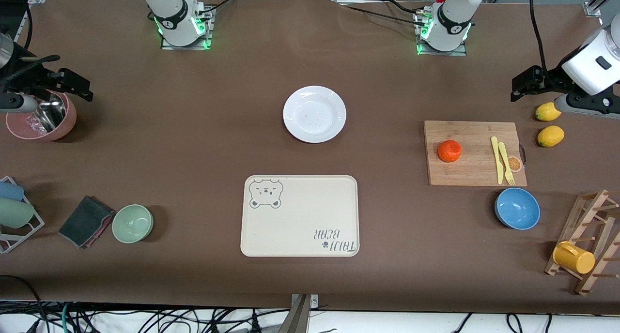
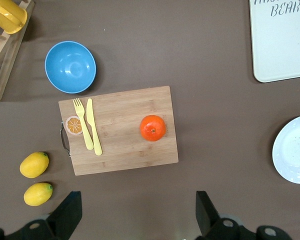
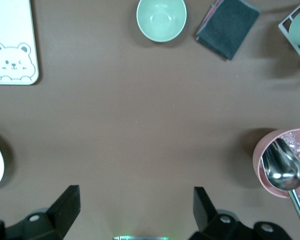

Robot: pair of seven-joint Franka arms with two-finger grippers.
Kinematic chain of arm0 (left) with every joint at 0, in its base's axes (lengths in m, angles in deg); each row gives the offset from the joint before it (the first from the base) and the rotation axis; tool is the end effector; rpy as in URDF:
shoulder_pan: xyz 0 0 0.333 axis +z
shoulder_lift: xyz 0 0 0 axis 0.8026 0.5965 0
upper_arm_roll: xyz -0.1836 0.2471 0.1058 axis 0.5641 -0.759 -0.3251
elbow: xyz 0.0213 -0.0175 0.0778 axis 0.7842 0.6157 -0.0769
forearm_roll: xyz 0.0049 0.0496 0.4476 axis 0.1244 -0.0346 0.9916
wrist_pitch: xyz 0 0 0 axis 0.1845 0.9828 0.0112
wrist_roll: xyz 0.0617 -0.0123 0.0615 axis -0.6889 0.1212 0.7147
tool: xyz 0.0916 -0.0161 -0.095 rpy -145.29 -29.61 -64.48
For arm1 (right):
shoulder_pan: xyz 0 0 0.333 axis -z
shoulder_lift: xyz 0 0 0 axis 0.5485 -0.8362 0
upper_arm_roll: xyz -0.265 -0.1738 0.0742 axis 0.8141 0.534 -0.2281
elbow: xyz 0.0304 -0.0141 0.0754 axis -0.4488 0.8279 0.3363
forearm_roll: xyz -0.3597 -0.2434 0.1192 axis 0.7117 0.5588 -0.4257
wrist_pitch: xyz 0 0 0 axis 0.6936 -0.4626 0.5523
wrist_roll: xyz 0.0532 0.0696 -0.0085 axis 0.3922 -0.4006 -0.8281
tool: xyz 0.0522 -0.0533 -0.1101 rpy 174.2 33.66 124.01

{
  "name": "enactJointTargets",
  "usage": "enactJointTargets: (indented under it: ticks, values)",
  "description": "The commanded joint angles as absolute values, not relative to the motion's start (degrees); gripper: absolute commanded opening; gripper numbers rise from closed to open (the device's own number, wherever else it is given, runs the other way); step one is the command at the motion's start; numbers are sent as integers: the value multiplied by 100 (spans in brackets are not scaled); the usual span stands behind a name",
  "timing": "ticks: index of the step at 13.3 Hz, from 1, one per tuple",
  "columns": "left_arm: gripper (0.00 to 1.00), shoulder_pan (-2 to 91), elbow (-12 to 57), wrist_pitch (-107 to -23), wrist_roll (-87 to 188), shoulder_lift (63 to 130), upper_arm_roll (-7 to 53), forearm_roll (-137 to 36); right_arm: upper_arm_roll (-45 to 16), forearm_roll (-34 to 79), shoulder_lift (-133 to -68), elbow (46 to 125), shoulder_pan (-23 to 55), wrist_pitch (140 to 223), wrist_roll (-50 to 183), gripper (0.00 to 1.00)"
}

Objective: Place orange and plate with both arms

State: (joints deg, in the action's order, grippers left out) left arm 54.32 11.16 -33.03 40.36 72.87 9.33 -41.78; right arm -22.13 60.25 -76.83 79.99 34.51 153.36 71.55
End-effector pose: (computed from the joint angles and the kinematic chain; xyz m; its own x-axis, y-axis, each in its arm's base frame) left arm 0.6100 -0.0397 0.5984 0.9874 -0.1311 -0.0888 -0.1304 -0.9914 0.0134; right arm 0.6038 0.0052 0.5780 0.9955 0.0096 -0.0947 0.0110 -0.9998 0.0144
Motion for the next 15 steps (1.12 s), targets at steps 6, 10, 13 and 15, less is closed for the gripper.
enactJointTargets:
  ticks: [6,10,13,15]
  values:
    - [100,5417,928,-3172,3983,7358,932,-4063,-2170,5838,-7638,7977,3493,15154,7103,100]
    - [100,5417,928,-3172,3983,7358,932,-4063,-2179,5864,-7629,7969,3493,15154,7103,100]
    - [100,5426,928,-3172,3983,7358,932,-4063,-2170,5873,-7629,7969,3493,15154,7103,100]
    - [100,5417,928,-3172,3983,7358,932,-4063,-2170,5865,-7629,7969,3493,15154,7112,100]
